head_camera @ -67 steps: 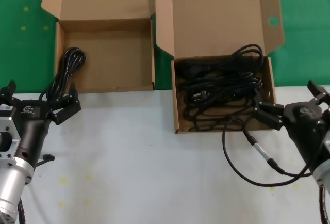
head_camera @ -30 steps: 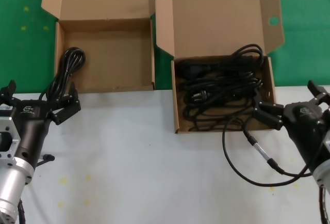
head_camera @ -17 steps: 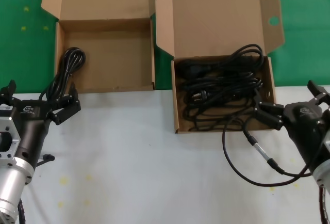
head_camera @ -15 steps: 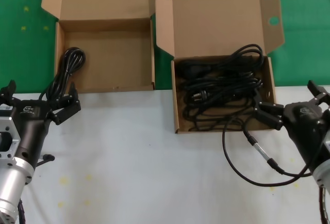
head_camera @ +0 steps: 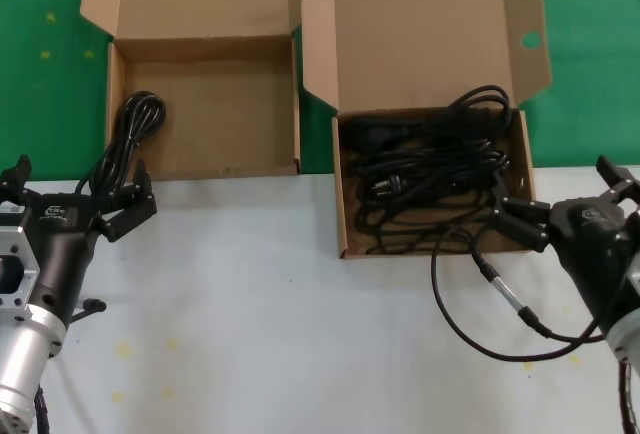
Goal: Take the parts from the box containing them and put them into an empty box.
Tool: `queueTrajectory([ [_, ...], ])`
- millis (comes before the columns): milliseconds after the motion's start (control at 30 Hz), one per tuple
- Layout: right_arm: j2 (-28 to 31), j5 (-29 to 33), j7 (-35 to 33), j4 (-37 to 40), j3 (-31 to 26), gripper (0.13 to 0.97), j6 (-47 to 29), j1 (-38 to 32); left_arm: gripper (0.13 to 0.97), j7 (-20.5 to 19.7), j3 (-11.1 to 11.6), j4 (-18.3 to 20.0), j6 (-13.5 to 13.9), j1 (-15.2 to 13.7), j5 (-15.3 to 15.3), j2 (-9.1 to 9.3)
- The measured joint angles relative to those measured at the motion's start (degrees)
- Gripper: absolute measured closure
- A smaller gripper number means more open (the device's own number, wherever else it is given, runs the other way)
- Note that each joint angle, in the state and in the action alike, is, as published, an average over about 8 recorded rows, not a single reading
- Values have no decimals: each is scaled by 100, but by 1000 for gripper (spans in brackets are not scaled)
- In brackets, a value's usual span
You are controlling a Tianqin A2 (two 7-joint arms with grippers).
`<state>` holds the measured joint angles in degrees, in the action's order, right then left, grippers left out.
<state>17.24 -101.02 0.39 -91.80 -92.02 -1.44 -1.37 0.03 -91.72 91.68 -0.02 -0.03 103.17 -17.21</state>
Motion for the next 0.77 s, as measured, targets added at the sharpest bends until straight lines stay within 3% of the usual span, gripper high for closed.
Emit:
queueTrajectory([
  [767,0,0,0,0,0,129,0,0,132,0,0,0,0,0,0,0],
])
